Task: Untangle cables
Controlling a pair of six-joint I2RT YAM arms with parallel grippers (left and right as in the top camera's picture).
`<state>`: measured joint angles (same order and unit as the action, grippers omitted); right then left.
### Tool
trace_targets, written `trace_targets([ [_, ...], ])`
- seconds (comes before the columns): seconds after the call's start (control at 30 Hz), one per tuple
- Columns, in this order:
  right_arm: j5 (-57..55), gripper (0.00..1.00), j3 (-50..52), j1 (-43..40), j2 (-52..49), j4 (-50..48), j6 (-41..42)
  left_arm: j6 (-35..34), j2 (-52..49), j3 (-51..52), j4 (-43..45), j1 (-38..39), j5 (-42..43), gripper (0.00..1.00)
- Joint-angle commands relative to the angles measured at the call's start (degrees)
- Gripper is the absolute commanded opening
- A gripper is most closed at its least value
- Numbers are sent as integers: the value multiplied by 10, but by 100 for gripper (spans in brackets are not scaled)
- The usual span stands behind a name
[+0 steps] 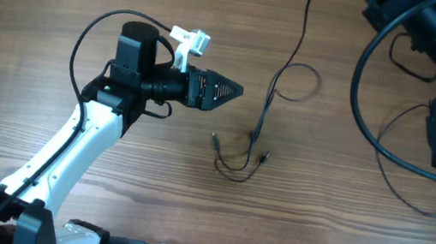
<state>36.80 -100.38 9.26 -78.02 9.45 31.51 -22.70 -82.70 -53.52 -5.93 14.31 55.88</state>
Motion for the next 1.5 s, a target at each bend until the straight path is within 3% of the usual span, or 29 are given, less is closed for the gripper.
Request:
trace_targets([
  [0.0,19,4,-2,-1,1,-9,31,14,4,-1,7,1,37,100],
  [0.07,61,4,-2,-1,1,-35,65,10,4,-1,21,1,33,100],
  [0.27,135,4,-2,-1,1,-172,169,-88,-28,-1,89,6,-15,99],
  [0.43,156,4,-2,10,1,-167,166,-122,-83,-1,157,40,-36,95],
  [0.47,156,4,-2,12,1,-164,166,-132,-92,-1,161,47,-56,88],
  [0.57,156,4,-2,12,1,-158,165,-132,-104,-1,153,53,-65,28],
  [0.67,156,4,-2,12,1,-158,164,-132,-104,-1,153,53,-70,15],
  [0.73,156,4,-2,12,1,-158,164,-132,-104,-1,153,53,-69,15],
  [0.77,155,4,-2,12,1,-158,162,-132,-104,-1,153,53,-69,35],
  [0.83,156,4,-2,12,1,-158,158,-146,-104,-1,153,55,-61,55],
  [0.93,156,4,-2,12,1,-158,151,-200,-104,-1,149,66,-56,57],
  [1.03,156,4,-2,12,1,-158,150,-315,-104,-1,122,91,-94,49],
  [1.17,156,4,-2,12,1,-158,150,-333,-104,-1,102,106,-118,38],
  [1.27,153,4,-2,12,1,-130,134,-332,-104,-1,101,95,-134,8],
  [1.3,136,4,-2,12,1,-96,107,-330,-104,-1,99,85,-141,4],
  [1.37,30,4,-2,-3,1,35,35,-261,-104,-1,55,58,-167,4],
  [1.47,-280,4,-2,-56,-8,267,-1,-183,-104,-1,-122,-5,-249,4],
])
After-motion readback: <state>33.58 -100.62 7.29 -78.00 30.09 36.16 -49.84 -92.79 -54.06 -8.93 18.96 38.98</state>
